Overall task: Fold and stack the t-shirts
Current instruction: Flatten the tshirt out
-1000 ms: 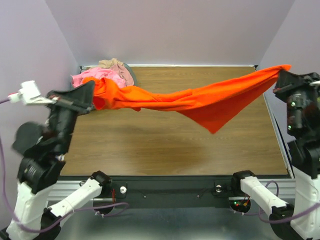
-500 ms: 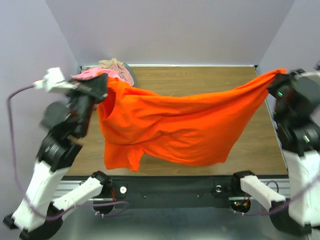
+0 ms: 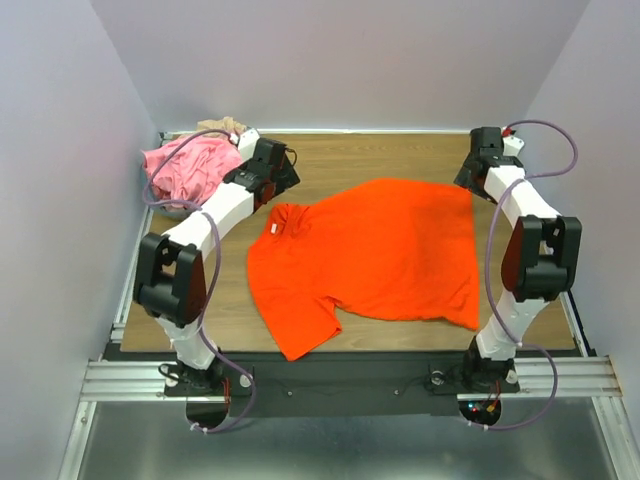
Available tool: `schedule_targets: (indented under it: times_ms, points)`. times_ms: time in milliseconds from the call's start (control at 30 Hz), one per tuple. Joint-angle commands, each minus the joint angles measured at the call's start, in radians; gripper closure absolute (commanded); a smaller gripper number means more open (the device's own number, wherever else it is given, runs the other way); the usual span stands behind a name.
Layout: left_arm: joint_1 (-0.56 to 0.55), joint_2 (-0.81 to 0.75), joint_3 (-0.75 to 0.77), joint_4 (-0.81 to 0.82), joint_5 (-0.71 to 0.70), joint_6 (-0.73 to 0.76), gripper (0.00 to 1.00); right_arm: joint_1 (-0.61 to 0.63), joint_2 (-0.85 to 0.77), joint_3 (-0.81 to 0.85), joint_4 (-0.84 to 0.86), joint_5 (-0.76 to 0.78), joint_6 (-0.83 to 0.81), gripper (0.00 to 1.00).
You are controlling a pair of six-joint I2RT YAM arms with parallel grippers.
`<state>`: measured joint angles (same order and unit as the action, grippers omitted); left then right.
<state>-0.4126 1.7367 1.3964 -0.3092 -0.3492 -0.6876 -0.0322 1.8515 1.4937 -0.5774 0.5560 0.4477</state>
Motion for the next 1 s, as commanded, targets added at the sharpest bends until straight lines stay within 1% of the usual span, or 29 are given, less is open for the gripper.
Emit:
schedule_targets:
  times_ms: [0, 67, 100, 133, 167, 200, 233, 267, 333, 367, 400, 433, 467, 500, 567, 633, 700, 733, 800, 833, 867, 900, 967]
  points:
    - [-0.006, -0.229, -0.069, 0.074, 0.013, 0.016, 0.02, 0.011, -0.181, -0.059, 0.05, -0.152, 0.02, 0.0]
    - [-0.011, -0.275, -0.14, 0.074, 0.024, 0.0, 0.02, 0.012, -0.242, -0.14, 0.05, -0.218, 0.034, 0.0]
    - [-0.023, -0.323, -0.222, 0.087, 0.03, -0.012, 0.02, 0.012, -0.271, -0.189, 0.054, -0.27, 0.046, 0.0]
    - [-0.031, -0.347, -0.264, 0.093, 0.041, -0.018, 0.02, 0.012, -0.297, -0.231, 0.056, -0.295, 0.052, 0.0]
    - [-0.04, -0.392, -0.349, 0.097, 0.045, -0.032, 0.02, 0.012, -0.355, -0.321, 0.056, -0.315, 0.063, 0.0]
    - [-0.052, -0.414, -0.393, 0.101, 0.055, -0.047, 0.02, 0.012, -0.379, -0.361, 0.056, -0.341, 0.068, 0.0]
    - [-0.066, -0.436, -0.436, 0.107, 0.065, -0.053, 0.02, 0.012, -0.408, -0.4, 0.057, -0.407, 0.068, 0.0]
    - [-0.102, -0.474, -0.518, 0.114, 0.078, -0.064, 0.02, 0.012, -0.452, -0.479, 0.069, -0.445, 0.057, 0.0]
    - [-0.144, -0.503, -0.591, 0.123, 0.085, -0.114, 0.02, 0.014, -0.506, -0.561, 0.099, -0.523, 0.057, 0.0]
    - [-0.19, -0.525, -0.659, 0.169, 0.108, -0.127, 0.02, 0.014, -0.553, -0.629, 0.134, -0.603, 0.057, 0.0]
    - [-0.205, -0.526, -0.687, 0.2, 0.127, -0.136, 0.02, 0.014, -0.569, -0.665, 0.149, -0.643, 0.06, 0.0]
    - [-0.218, -0.525, -0.714, 0.235, 0.144, -0.145, 0.02, 0.014, -0.586, -0.69, 0.158, -0.648, 0.069, 0.0]
    - [-0.219, -0.517, -0.734, 0.267, 0.194, -0.148, 0.02, 0.014, -0.597, -0.711, 0.183, -0.656, 0.072, 0.0]
    - [-0.219, -0.49, -0.746, 0.301, 0.202, -0.147, 0.02, 0.014, -0.601, -0.742, 0.194, -0.662, 0.066, 0.0]
    - [-0.221, -0.453, -0.741, 0.305, 0.193, -0.136, 0.02, 0.014, -0.586, -0.751, 0.195, -0.654, 0.065, 0.0]
    - [-0.215, -0.395, -0.732, 0.361, 0.184, -0.115, 0.02, 0.014, -0.56, -0.756, 0.2, -0.643, 0.063, 0.0]
    - [-0.195, -0.341, -0.718, 0.401, 0.209, -0.104, 0.02, 0.014, -0.475, -0.75, 0.22, -0.59, 0.077, 0.0]
    - [-0.187, -0.326, -0.715, 0.421, 0.21, -0.093, 0.02, 0.014, -0.474, -0.75, 0.223, -0.59, 0.083, 0.0]
    - [-0.157, -0.263, -0.691, 0.452, 0.237, -0.07, 0.02, 0.014, -0.394, -0.719, 0.235, -0.562, 0.094, 0.0]
    - [-0.157, -0.237, -0.677, 0.452, 0.243, -0.066, 0.02, 0.014, -0.371, -0.705, 0.238, -0.526, 0.101, 0.0]
    - [-0.132, -0.209, -0.662, 0.447, 0.263, -0.066, 0.02, 0.014, -0.323, -0.672, 0.241, -0.496, 0.105, 0.0]
    - [-0.121, -0.162, -0.634, 0.447, 0.275, -0.064, 0.02, 0.014, -0.301, -0.655, 0.243, -0.487, 0.109, 0.0]
    - [-0.105, -0.122, -0.613, 0.458, 0.279, -0.059, 0.02, 0.012, -0.256, -0.616, 0.244, -0.476, 0.106, 0.0]
